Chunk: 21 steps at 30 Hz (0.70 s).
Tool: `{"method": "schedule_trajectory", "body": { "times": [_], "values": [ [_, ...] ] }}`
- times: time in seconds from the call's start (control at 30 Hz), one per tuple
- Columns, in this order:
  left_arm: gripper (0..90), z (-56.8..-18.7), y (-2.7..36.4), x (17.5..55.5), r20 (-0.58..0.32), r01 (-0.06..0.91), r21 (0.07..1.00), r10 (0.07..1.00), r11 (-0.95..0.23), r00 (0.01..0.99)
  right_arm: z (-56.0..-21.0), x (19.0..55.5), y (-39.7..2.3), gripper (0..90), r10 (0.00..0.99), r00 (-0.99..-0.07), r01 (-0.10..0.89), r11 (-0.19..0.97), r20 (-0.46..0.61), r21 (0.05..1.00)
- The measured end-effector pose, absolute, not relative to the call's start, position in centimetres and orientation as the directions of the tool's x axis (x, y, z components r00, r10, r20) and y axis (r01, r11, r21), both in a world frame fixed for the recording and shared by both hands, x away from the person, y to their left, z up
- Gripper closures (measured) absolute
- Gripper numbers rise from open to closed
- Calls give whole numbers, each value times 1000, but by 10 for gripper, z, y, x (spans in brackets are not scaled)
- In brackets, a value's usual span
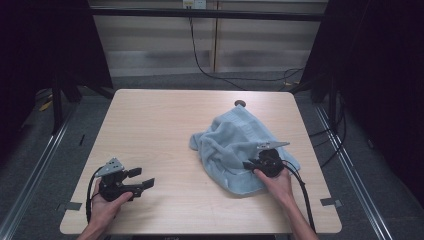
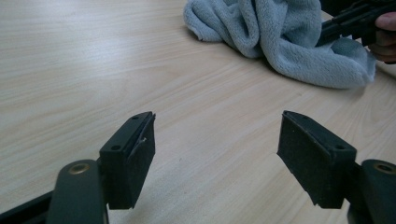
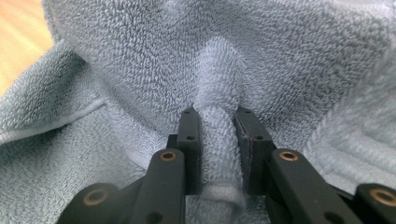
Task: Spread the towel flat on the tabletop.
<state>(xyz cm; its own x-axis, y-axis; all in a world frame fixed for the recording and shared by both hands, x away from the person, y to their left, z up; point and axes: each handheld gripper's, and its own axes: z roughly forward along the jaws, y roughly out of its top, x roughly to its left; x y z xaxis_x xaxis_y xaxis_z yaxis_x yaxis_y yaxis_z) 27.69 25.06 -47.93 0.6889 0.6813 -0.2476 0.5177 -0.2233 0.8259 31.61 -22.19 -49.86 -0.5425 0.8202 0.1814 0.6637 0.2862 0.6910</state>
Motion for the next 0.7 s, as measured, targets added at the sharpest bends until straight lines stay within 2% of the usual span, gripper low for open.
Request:
{"method": "schedule_trajectory", "body": {
  "times": [0.23, 0.53, 0.63, 0.7],
  "values": [
    [308, -474, 244, 277, -252, 510, 830, 662, -228, 706, -499, 301, -196, 745, 781, -591, 648, 311, 202, 695],
    [361, -460, 225, 275, -220, 462, 847, 617, -264, 756, -500, 284, -148, 744, 678, -700, 598, 387, 223, 702],
    [373, -454, 217, 274, -216, 449, 851, 598, -273, 772, -500, 281, -129, 726, 645, -728, 582, 399, 235, 708],
    [373, -449, 210, 274, -204, 434, 857, 591, -278, 781, -499, 280, -117, 677, 619, -749, 565, 413, 235, 715]
  ]
}}
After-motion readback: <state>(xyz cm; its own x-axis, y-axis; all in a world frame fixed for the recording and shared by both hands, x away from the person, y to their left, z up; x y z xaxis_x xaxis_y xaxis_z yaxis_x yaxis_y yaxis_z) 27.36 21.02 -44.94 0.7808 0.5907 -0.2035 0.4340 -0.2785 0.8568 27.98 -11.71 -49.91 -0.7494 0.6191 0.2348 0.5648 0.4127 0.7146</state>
